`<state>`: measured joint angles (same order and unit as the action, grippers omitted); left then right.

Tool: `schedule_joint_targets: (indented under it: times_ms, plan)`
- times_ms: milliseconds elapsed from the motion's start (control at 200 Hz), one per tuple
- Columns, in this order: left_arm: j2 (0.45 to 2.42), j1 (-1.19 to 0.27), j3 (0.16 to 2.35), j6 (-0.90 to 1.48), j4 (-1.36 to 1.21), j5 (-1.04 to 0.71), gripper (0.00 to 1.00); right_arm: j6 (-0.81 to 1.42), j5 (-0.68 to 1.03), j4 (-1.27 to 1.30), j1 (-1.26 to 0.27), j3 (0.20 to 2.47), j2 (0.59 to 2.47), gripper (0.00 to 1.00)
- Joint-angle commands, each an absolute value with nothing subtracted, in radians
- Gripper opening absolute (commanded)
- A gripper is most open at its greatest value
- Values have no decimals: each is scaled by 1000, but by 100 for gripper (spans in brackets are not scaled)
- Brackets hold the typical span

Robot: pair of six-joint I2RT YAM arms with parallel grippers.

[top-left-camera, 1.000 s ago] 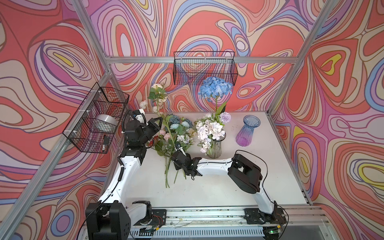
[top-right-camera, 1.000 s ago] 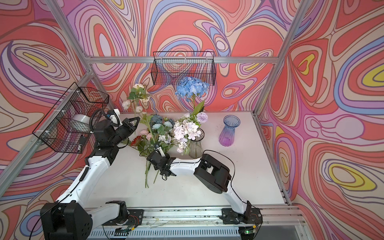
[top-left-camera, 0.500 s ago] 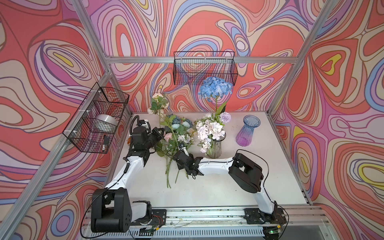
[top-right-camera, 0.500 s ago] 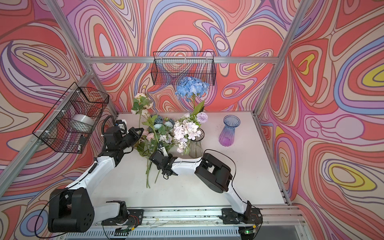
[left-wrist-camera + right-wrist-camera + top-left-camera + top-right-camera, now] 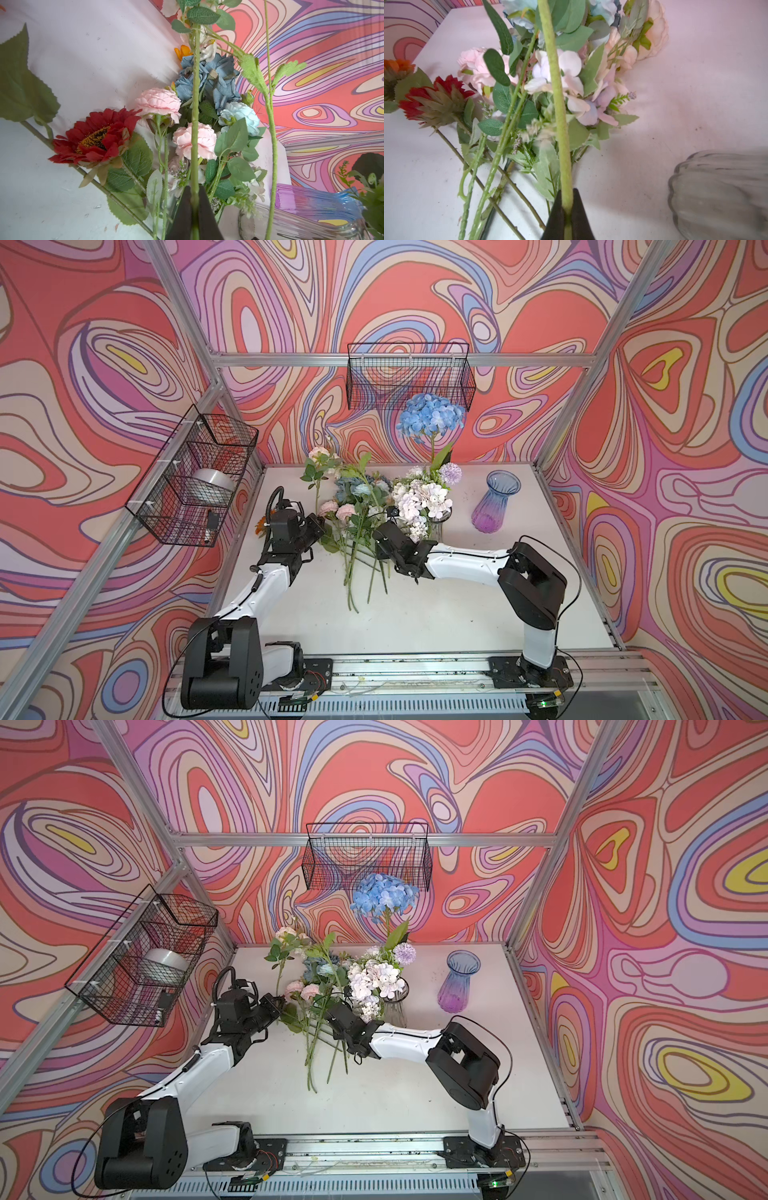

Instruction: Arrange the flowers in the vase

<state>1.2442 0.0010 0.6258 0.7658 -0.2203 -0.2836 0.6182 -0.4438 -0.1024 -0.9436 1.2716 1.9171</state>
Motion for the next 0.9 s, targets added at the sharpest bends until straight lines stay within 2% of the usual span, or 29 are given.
schedule_joint_targets:
  times_ms: [0, 200, 336, 571, 751, 831, 896]
  plan:
    - [1212, 5, 627, 750, -233, -261, 0, 618, -449, -97, -937, 1291, 1930, 0]
    - [1121, 5, 621, 731, -143, -126, 0, 632, -459, -132, -937, 1305, 1932, 0]
    - [1091, 5, 592, 752, -220, -69, 0, 632, -450, -127, -937, 1276, 1907, 0]
    - [1173, 5, 652, 790, -295, -159, 0, 603, -381, -115, -938, 1321, 1958, 0]
    - [1104, -5, 618, 801, -304, -216, 0, 571, -341, -144, -938, 1399, 2004, 0]
    - [1057, -17, 600, 801, -317, -251, 0, 556, -317, -152, -939, 1418, 2009, 11]
    - [1018, -27, 592, 800, -331, -279, 0, 547, -293, -149, -937, 1422, 2001, 25]
